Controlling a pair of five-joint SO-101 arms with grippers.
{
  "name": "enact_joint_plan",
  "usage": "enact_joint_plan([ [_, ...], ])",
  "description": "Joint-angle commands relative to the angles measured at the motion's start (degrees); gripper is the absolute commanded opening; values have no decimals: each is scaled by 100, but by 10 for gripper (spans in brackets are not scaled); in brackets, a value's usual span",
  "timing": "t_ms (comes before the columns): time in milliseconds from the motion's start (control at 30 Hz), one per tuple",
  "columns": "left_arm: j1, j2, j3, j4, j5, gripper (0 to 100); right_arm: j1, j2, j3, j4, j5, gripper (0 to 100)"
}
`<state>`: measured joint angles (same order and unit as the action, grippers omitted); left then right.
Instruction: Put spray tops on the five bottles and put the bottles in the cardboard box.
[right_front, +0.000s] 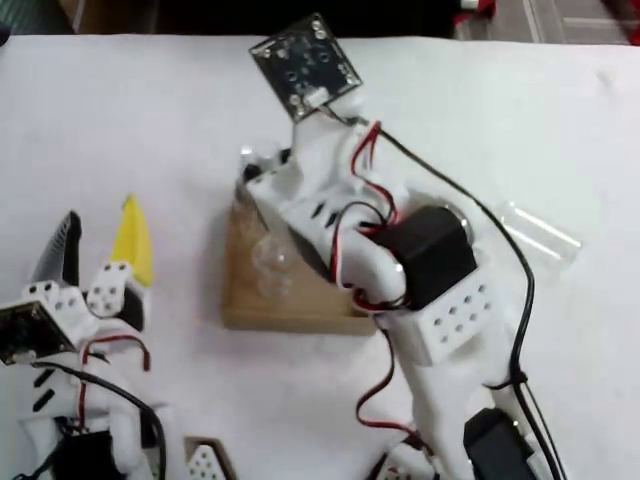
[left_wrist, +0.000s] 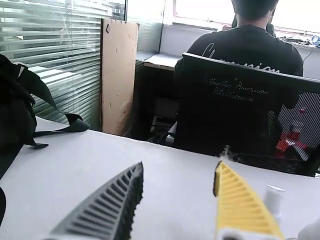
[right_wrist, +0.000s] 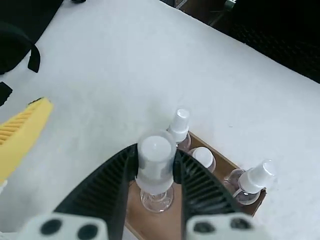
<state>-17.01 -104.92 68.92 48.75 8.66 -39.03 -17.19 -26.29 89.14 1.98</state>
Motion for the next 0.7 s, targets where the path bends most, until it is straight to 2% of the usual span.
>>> enact_joint_plan([
  [0,-40,13,-18,-167,62,218,-136,-145,-185,-110,-62,16],
  [667,-40,13,-9,-167,62,218,-101,453,-62,-119,-53,17],
])
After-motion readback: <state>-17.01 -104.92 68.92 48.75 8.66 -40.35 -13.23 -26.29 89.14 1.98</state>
